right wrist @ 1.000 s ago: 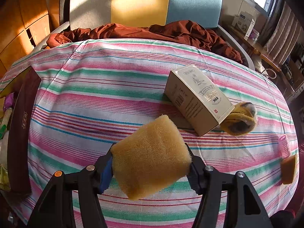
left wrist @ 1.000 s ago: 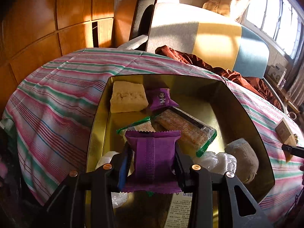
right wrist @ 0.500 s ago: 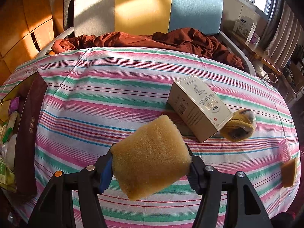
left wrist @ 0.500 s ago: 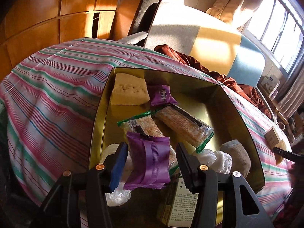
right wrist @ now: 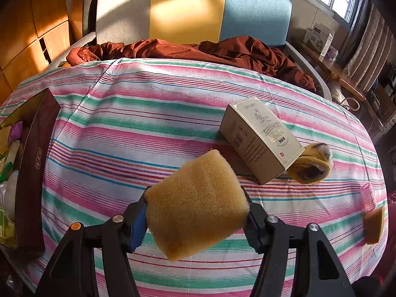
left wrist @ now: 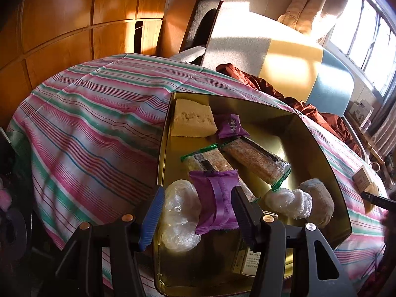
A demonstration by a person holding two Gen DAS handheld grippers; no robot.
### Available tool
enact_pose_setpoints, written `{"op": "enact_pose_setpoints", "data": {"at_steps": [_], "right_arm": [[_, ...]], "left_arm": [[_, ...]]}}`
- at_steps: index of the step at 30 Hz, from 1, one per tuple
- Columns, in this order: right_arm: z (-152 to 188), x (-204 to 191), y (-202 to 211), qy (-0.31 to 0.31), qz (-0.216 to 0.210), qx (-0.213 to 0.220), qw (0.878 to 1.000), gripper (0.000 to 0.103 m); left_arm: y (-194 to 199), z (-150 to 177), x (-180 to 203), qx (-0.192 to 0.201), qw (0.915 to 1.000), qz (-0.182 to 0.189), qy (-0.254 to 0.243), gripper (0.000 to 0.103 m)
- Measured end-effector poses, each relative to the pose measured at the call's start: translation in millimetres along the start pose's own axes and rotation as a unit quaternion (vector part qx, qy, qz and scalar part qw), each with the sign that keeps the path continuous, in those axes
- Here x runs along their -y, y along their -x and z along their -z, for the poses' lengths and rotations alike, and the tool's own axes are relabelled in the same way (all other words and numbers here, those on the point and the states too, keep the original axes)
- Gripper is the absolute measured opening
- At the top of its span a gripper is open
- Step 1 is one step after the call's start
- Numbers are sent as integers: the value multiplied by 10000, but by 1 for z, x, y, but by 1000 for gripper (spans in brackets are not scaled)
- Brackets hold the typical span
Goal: Organize objects
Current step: 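Carry the purple snack into the gold tin and open the left tool, then lower the yellow sponge into the gold tin and open the right tool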
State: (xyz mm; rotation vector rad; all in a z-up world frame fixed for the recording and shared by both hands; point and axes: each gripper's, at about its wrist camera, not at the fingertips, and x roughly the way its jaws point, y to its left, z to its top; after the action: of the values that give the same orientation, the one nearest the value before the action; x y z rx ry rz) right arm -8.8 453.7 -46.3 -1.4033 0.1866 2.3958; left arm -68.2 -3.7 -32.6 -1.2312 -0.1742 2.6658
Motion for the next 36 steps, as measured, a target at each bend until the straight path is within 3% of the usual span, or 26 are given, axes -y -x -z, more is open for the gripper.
{"op": "enact_pose_setpoints", "data": {"at_steps": [3, 9, 13, 17, 25, 28, 34, 36], "right_arm": [[2, -10, 2, 43, -105, -5, 9999, 65], [-2, -53, 28, 19, -902, 227, 9957, 65], [-14, -117, 57, 508, -1451, 491, 9869, 65], [-21, -194, 70, 1174, -2063, 533, 9700, 65], [-19, -310, 39, 1801, -2343, 92, 9553, 70], [-17, -328, 24, 1812, -2378, -105, 9542, 83], [-11, -315, 22, 1707, -2365, -100, 9565, 96], [-9, -305, 29, 1678, -2339, -15, 9577, 96]], "left_arm": [[7, -1, 3, 82, 9999, 71, -39, 57], [26, -6, 12, 356, 9988, 178, -285, 59], [34, -6, 7, 436, 9983, 243, -301, 59], [38, -4, -2, 469, 9983, 252, -230, 59], [44, 1, -28, 463, 9988, 141, -17, 60], [45, 3, -38, 451, 9989, 115, 96, 61], [42, 6, -48, 415, 9988, 46, 251, 62], [42, 7, -48, 408, 9988, 44, 263, 62]]}}
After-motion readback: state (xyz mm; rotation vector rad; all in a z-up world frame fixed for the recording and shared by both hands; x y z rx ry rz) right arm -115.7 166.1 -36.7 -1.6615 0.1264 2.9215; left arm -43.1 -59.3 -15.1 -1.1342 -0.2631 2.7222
